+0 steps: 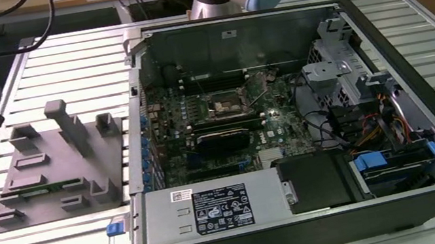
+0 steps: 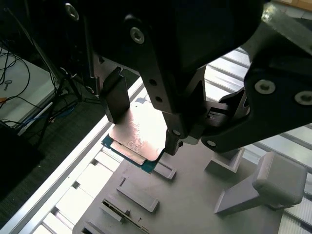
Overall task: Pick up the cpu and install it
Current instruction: 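Pick up the cpu and move it towards the insertion slot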
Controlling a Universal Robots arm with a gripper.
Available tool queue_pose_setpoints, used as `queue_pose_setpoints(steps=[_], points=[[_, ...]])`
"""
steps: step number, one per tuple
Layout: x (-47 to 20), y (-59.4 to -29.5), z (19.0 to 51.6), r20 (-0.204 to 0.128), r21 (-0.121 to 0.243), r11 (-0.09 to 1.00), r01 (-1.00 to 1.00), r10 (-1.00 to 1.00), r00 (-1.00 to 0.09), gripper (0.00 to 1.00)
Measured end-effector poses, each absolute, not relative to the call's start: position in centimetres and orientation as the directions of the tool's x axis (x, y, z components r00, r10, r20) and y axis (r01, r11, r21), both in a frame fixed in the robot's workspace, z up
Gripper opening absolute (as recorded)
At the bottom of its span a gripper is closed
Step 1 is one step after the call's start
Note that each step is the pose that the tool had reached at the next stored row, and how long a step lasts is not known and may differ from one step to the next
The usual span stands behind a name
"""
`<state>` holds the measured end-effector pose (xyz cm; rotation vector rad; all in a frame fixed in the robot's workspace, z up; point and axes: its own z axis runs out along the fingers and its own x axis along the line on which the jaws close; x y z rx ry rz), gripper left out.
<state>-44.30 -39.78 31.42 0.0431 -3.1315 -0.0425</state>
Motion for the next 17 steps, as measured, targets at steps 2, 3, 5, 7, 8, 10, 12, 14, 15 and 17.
queue_pose_setpoints(steps=[2,3,5,7,8,10,12,14,15,17], points=[[-44.3,-39.8,31.6,0.009,0.027,0.999,-0.027,-0.028,-1.000,0.54],[-44.3,-39.8,31.7,0.009,0.027,0.999,-0.027,-0.028,-1.000,0.54],[-44.3,-39.7,32.0,0.009,0.027,0.999,-0.027,-0.028,-1.000,0.54],[-44.3,-39.7,32.2,0.009,0.027,0.999,-0.027,-0.028,-1.000,0.54],[-44.3,-39.7,32.3,0.009,0.027,0.999,-0.027,-0.028,-1.000,0.54],[-44.3,-39.7,32.5,0.009,0.027,0.999,-0.027,-0.028,-1.000,0.54],[-44.3,-39.7,32.7,0.009,0.027,0.999,-0.027,-0.028,-1.000,0.54],[-44.3,-39.7,32.8,0.009,0.027,0.999,-0.027,-0.028,-1.000,0.54],[-44.3,-39.7,32.9,0.009,0.027,0.999,-0.027,-0.028,-1.000,0.54],[-44.3,-39.7,33.1,0.009,0.027,0.999,-0.027,-0.028,-1.000,0.54]])
